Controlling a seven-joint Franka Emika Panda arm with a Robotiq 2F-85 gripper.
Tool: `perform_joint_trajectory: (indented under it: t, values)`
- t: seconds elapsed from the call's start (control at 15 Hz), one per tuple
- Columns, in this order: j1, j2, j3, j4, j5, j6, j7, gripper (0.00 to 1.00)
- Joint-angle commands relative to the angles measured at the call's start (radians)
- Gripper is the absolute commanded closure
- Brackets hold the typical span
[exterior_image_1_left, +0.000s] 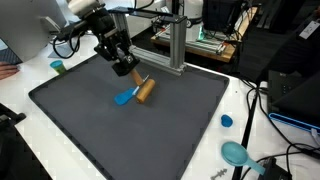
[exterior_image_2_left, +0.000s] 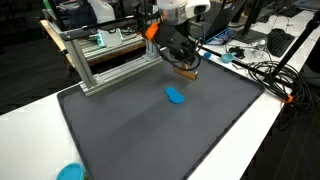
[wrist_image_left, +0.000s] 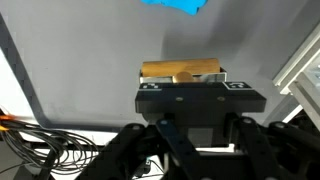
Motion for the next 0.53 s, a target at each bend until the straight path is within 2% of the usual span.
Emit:
perform_joint_trajectory:
  t: [0.0,0.47]
  values:
    - [0.092,-0.177,-0.044,-0.117,-0.131,0.036,0.222,0.78]
    - [0.23,-0.171,-0.045,-0.128,-0.523,0.107,0.706,0.78]
